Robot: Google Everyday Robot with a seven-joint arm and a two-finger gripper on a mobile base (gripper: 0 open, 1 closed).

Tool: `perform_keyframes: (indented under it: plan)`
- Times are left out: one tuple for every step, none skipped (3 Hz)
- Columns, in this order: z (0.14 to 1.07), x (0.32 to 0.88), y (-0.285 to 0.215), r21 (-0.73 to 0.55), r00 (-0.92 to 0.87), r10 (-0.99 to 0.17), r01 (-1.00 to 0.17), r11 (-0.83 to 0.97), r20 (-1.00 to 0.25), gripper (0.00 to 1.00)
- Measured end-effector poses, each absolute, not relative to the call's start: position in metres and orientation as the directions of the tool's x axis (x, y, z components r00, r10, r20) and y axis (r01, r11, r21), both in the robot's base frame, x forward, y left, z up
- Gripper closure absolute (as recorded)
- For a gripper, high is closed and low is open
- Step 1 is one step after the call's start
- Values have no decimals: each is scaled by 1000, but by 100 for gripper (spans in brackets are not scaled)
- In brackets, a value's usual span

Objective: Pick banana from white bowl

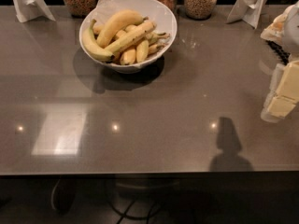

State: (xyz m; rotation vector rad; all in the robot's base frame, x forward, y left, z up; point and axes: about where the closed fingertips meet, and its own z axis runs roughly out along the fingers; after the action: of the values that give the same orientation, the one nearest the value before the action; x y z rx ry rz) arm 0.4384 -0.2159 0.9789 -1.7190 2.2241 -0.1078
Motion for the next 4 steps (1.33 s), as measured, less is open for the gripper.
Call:
perform_keyframes:
  plan:
    - [981,440,-215,-269,-219,-951,-923,274,-217,0]
    - [981,446,-211,-289,-207,-950,-918,272,-236,0]
    - [983,466,-191,-339,-137,-954,-913,226,-267,0]
    - [988,485,-169,-386,-66,-950,-904,186,-304,0]
